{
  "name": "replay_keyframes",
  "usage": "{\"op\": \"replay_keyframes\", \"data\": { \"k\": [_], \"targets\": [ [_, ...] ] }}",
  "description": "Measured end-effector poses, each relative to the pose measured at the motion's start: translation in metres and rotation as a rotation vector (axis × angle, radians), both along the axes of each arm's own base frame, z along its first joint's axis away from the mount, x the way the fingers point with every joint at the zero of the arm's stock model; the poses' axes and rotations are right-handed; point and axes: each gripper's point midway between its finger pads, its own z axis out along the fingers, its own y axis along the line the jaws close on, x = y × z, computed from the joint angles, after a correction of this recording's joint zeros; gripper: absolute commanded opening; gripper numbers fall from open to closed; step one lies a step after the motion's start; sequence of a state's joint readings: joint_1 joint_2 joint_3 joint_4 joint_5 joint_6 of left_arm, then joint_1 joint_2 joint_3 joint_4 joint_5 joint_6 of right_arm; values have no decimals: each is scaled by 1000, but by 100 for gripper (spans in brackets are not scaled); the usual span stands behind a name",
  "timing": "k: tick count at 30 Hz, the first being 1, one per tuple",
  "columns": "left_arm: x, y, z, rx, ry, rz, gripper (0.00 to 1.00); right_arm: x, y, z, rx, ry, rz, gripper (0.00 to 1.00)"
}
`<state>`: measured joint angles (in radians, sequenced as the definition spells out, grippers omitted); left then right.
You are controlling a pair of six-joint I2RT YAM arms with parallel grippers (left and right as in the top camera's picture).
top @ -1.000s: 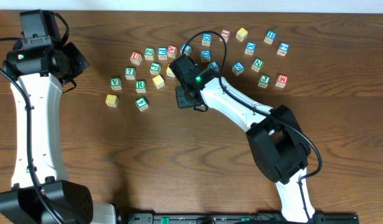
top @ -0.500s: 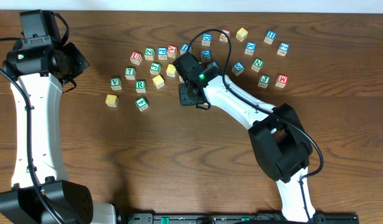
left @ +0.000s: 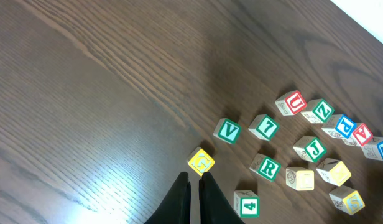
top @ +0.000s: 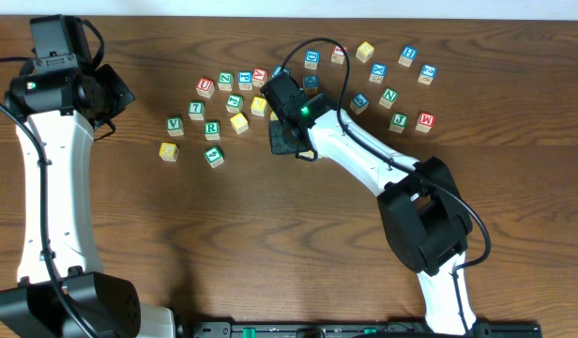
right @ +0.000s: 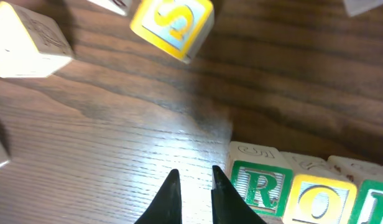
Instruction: Spell out ROBOT
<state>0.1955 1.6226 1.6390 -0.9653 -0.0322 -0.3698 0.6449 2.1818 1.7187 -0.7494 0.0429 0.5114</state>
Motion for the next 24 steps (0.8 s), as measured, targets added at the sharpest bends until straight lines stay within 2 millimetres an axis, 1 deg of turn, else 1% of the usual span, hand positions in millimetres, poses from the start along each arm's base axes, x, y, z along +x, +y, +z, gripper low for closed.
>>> {"op": "replay_keyframes", "data": {
  "k": [3, 6, 8, 10, 12, 15, 19, 22, 24],
  "targets": [
    [0, 0, 0, 0, 0, 0, 8, 1, -2, 9, 3, -11, 6, 14],
    [0, 0, 0, 1, 0, -1, 8, 1, -11, 26, 5, -21, 1, 14],
    [0, 0, 0, 2, 1, -4, 8, 2, -23, 42, 8, -28, -19, 11],
    [0, 0, 0, 2, 0, -4, 8, 4, -43, 57, 1, -18, -56, 10],
    [0, 0, 0, 2, 0, -4, 8, 4, -65, 61, -20, 13, -101, 9],
    [0, 0, 0, 2, 0, -4, 8, 3, -103, 54, -65, 75, -194, 8],
    [0, 0, 0, 3, -1, -4, 8, 2, -140, 38, -98, 126, -305, 6],
    [1, 0, 0, 3, -2, -4, 8, -6, -162, 21, -123, 175, -356, 6],
    [1, 0, 0, 3, -2, -4, 8, -10, -171, 12, -131, 195, -379, 6]
  ]
}}
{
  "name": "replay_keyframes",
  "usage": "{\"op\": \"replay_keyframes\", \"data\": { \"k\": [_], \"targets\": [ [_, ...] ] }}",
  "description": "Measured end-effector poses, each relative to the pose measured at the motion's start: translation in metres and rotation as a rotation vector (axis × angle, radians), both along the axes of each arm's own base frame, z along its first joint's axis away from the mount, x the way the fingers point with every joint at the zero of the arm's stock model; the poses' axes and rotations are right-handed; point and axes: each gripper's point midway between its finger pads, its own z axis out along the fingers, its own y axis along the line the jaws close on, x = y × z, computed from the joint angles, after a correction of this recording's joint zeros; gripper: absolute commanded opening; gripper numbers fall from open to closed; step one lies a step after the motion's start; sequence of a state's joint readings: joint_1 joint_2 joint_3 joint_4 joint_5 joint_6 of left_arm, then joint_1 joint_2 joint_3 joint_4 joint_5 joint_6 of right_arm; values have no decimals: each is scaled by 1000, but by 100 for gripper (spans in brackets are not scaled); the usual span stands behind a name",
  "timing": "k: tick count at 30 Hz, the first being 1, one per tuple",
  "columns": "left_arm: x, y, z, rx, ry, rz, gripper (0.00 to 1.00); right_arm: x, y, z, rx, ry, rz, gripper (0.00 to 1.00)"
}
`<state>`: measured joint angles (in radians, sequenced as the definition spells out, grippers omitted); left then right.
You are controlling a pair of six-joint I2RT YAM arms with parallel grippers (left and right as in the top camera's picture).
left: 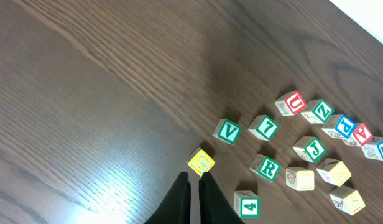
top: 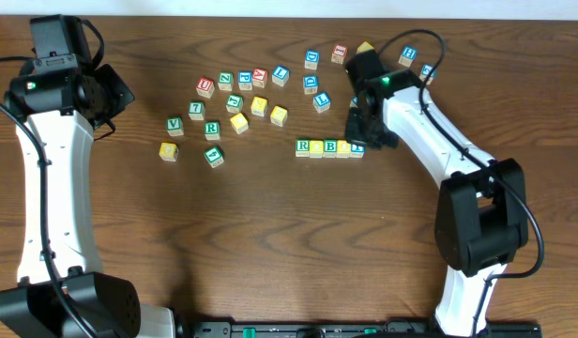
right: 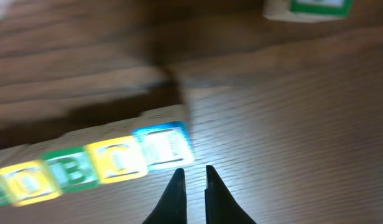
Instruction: Spell out ROBOT
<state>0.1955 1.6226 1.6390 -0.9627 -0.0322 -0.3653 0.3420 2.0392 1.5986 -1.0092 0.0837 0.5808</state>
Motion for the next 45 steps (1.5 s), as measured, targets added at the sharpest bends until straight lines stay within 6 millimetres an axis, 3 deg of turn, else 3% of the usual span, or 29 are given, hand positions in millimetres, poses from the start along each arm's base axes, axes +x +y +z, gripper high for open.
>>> {"op": "replay_keyframes", "data": {
  "k": [8, 21, 45],
  "targets": [
    [0, 0, 0, 0, 0, 0, 8, -3, -21, -22, -5, 14, -42, 7],
    [0, 0, 0, 0, 0, 0, 8, 4, -16, -42, 25, -40, 9, 8],
    [0, 0, 0, 0, 0, 0, 8, 12, -9, -41, 52, -73, 77, 9]
  ]
}}
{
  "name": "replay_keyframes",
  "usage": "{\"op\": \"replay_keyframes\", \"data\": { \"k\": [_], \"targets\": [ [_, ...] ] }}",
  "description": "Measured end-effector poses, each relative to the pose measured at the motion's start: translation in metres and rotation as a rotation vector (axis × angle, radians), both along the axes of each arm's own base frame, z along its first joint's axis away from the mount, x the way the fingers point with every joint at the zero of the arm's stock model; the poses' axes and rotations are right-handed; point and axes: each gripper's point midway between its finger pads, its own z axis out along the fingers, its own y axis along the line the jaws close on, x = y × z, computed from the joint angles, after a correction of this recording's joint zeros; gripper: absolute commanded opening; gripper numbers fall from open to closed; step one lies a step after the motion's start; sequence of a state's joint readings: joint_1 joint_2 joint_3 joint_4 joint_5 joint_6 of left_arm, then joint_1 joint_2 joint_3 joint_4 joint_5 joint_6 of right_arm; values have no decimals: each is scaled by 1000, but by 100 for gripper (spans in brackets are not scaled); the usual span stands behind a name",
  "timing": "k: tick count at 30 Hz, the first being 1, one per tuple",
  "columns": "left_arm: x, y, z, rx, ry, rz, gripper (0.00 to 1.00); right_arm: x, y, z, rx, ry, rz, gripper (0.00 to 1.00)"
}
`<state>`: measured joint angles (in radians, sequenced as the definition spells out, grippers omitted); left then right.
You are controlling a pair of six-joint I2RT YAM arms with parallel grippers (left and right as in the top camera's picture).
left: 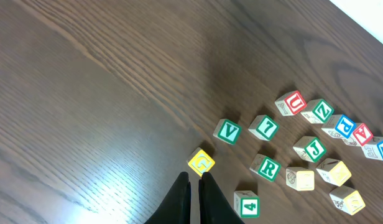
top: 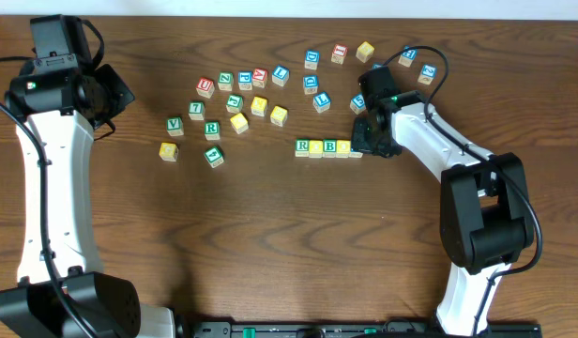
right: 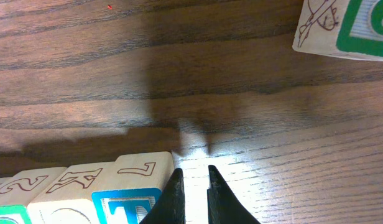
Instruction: Spell out ROBOT
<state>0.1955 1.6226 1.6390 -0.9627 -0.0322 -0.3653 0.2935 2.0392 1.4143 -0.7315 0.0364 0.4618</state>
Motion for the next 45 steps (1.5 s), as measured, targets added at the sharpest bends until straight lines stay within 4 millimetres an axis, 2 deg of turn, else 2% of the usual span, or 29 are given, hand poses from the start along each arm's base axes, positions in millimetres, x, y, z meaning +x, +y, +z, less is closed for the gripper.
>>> {"op": "replay_keyframes", "data": {
  "k": [7, 11, 14, 16, 17, 19, 23, 24, 25, 26, 27, 28, 29, 32, 35, 36, 38, 41, 45],
  "targets": [
    [0, 0, 0, 1, -1, -1, 8, 2, 0, 0, 3, -6, 5, 8],
    [0, 0, 0, 15, 4, -26, 8, -3, -7, 2, -5, 25, 1, 9],
    [-1, 0, 8, 29, -11, -42, 16, 3, -15, 14, -5, 19, -8, 12],
    [-1, 0, 25, 44, -58, -48, 17, 11, -22, 31, 3, -16, -20, 14],
    [-3, 1, 35, 53, -87, -48, 22, 14, -24, 42, 8, -38, -27, 15],
    [-9, 2, 55, 69, -138, -48, 26, 21, -29, 71, 21, -104, -34, 19],
    [-31, 3, 91, 93, -219, -35, 44, 25, -35, 134, 46, -250, -28, 32],
    [-38, 2, 97, 96, -226, -34, 50, 23, -37, 152, 50, -290, -23, 36],
    [-44, 1, 100, 96, -228, -32, 63, 19, -40, 171, 55, -327, -21, 39],
    [-52, -1, 102, 95, -222, -32, 72, 14, -41, 185, 54, -353, -17, 44],
    [-57, -2, 102, 92, -214, -32, 81, 9, -44, 194, 50, -368, -18, 49],
    [-63, -3, 101, 89, -201, -32, 85, 2, -47, 206, 47, -386, -18, 55],
    [-69, -5, 99, 86, -180, -37, 98, -4, -50, 215, 42, -400, -20, 59],
    [-79, -7, 91, 74, -129, -37, 98, -20, -58, 237, 28, -433, -23, 71],
    [-81, -7, 89, 68, -120, -33, 98, -34, -62, 255, 20, -465, -22, 89],
    [-81, -7, 89, 68, -120, -33, 98, -40, -64, 261, 21, -478, -23, 99],
    [-81, -7, 89, 67, -119, -31, 98, -53, -67, 282, 25, -530, -24, 99],
    [-81, -7, 89, 66, -118, -31, 98, -69, -70, 301, 32, -580, -26, 99],
    [-81, -7, 89, 66, -118, -31, 98, -95, -75, 318, 38, -608, -27, 99]
  ]
}}
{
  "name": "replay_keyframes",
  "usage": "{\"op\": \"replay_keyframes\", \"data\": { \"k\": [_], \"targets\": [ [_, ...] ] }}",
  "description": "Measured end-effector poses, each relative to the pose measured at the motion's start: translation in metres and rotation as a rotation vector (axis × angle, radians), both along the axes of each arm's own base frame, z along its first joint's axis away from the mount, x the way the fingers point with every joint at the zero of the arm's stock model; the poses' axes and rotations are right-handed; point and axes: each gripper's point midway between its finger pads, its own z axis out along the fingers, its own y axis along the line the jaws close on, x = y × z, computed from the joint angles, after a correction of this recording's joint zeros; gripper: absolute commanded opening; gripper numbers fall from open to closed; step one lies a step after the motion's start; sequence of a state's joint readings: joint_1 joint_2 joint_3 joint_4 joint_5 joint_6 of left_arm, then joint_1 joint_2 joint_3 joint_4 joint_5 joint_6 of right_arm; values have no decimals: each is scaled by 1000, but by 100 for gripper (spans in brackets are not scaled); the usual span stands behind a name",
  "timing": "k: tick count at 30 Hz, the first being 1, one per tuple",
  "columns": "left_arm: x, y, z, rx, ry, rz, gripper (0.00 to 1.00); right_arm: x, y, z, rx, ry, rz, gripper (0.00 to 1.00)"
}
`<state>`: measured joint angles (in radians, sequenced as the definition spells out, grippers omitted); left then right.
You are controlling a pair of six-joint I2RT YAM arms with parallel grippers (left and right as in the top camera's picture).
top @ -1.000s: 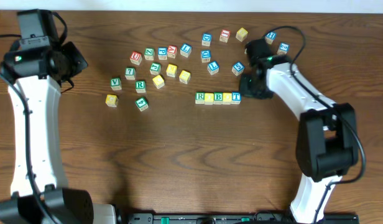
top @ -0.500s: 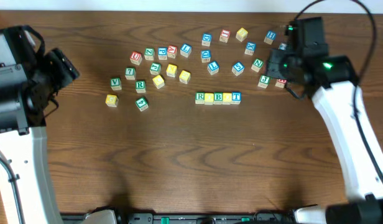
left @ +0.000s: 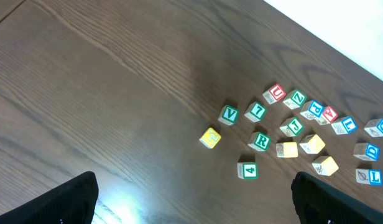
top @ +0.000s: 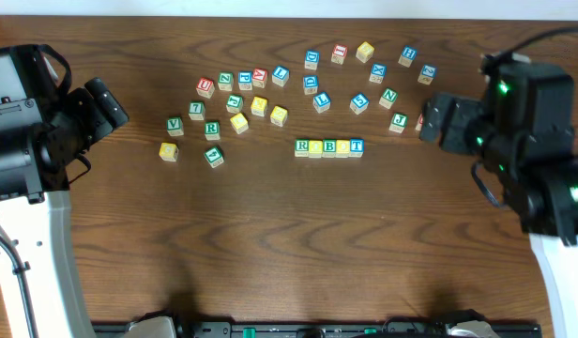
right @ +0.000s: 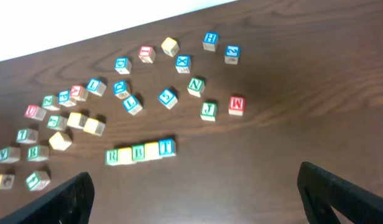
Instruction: Spell out ROBOT
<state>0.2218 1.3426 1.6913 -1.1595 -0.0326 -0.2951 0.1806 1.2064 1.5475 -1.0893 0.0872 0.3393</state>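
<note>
Five letter blocks stand side by side in a row (top: 328, 146) at the table's middle: green R (top: 302, 146), yellow O, green B, yellow O, blue T (top: 357, 145). The right wrist view shows the same row (right: 140, 152) from high up. My right gripper (right: 198, 208) is open wide, well back from the row at the right. At the left side my left gripper (left: 193, 208) is also open wide and high above the table. Neither holds anything. The row is out of the left wrist view.
Loose letter blocks lie in a cluster (top: 223, 101) left of the row, with a yellow block (top: 168, 150) and a green 4 (left: 247, 170) nearest the left arm. More blocks (top: 383, 75) are scattered behind and right of the row, including a red M (right: 236, 104).
My right gripper was shut and low at the T end of the row; now it is open, high and back at the right. My left gripper, shut before, is now open and higher.
First my right gripper was shut and low at the R end of the row, with the left gripper shut by the yellow block. It then stood shut at the T end, twice. Now both arms are drawn back and open, and the row reads R O B O T.
</note>
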Motion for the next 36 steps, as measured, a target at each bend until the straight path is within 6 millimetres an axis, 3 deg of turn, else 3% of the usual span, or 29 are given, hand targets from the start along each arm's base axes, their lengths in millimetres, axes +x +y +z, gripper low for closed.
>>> {"op": "replay_keyframes", "data": {
  "k": [6, 13, 18, 23, 28, 32, 36],
  "targets": [
    [0, 0, 0, 0, 0, 0, 98, -18, -3, -2, -6, 32, 0, 99],
    [0, 0, 0, 0, 1, 0, 98, -42, -8, -24, -31, 165, -1, 99],
    [0, 0, 0, 0, 0, 0, 98, -36, -15, -19, -59, 134, -31, 99],
    [0, 0, 0, 0, 0, 0, 98, -16, -24, -3, -88, 12, -83, 99],
    [0, 0, 0, 0, 0, 0, 99, 0, -33, 14, -76, -223, -123, 99],
    [0, 0, 0, 0, 1, 0, 98, -8, -51, 15, -61, -417, -152, 99],
    [0, 0, 0, 0, 1, 0, 98, -29, -62, -5, -66, -545, -146, 99]
  ]
}}
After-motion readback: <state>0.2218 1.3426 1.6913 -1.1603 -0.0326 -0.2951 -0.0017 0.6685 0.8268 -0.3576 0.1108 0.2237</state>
